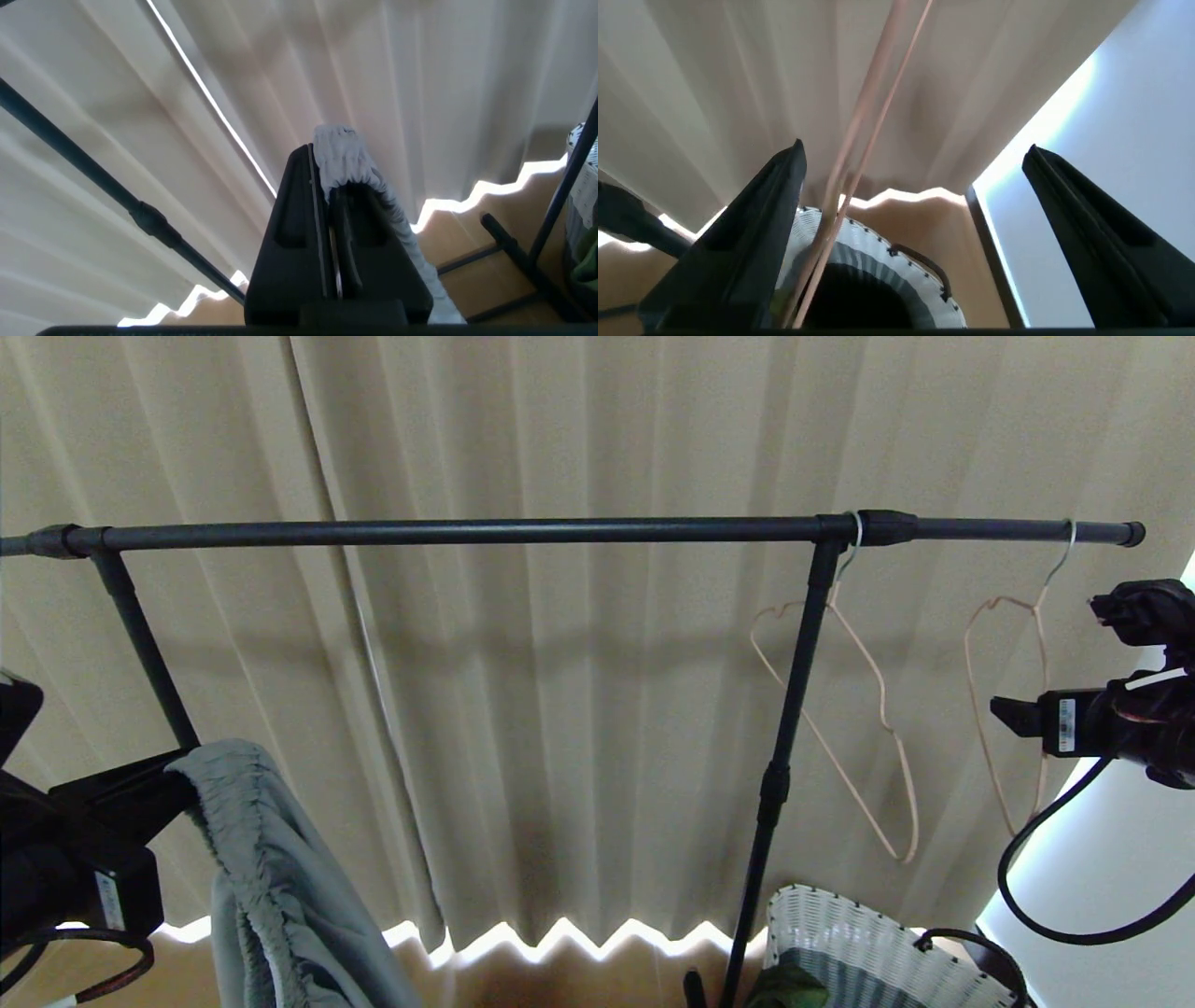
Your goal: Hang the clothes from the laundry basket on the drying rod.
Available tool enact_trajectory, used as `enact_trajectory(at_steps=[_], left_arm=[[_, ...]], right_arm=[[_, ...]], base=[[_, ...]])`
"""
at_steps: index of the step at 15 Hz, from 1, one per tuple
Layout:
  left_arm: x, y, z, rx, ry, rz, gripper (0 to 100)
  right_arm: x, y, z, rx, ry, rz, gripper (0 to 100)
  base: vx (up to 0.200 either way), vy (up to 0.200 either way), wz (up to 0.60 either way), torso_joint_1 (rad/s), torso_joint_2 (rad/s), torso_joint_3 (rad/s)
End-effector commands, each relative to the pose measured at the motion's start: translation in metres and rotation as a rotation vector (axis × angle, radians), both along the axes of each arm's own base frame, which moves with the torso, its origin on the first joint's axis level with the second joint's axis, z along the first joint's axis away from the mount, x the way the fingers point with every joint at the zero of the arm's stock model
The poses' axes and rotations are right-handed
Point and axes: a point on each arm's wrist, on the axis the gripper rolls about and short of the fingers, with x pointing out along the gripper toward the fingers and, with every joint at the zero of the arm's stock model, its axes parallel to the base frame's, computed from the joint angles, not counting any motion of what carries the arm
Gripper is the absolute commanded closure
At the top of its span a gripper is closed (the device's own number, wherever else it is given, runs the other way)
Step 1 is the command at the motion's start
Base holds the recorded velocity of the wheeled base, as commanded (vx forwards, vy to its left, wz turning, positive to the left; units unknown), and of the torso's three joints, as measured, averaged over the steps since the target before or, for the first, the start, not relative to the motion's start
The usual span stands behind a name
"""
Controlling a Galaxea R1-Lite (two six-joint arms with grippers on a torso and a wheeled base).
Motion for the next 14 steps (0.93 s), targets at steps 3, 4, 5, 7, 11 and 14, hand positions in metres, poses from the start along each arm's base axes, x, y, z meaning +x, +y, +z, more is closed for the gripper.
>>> enact_trajectory(at_steps=[3, 4, 5, 7, 11, 14], left_arm=[[0.0, 0.0, -0.002, 0.003, 0.006, -0.001, 100], [0.0, 0.0, -0.002, 0.003, 0.006, -0.001, 100], [0.0, 0.0, -0.002, 0.003, 0.006, 0.0, 100], [0.0, 0.0, -0.002, 0.003, 0.006, -0.001, 100], [0.0, 0.0, -0.002, 0.004, 0.008, -0.001, 100], [-0.001, 0.0, -0.003, 0.005, 0.008, -0.001, 100]], right_arm=[[0.001, -0.003, -0.001, -0.001, 0.002, -0.013, 100], [0.001, -0.004, -0.001, 0.0, 0.002, -0.017, 100], [0.001, -0.005, 0.0, 0.0, -0.001, -0.018, 100], [0.0, -0.007, 0.002, -0.001, -0.01, -0.027, 100], [0.0, -0.008, 0.005, -0.002, -0.03, -0.034, 100], [-0.005, -0.008, 0.011, 0.003, -0.057, -0.021, 100]], base=[[0.0, 0.0, 0.0, 0.0, 0.0, 0.0], [0.0, 0.0, 0.0, 0.0, 0.0, 0.0], [0.0, 0.0, 0.0, 0.0, 0.0, 0.0], [0.0, 0.0, 0.0, 0.0, 0.0, 0.0], [0.0, 0.0, 0.0, 0.0, 0.0, 0.0], [0.0, 0.0, 0.0, 0.0, 0.0, 0.0]])
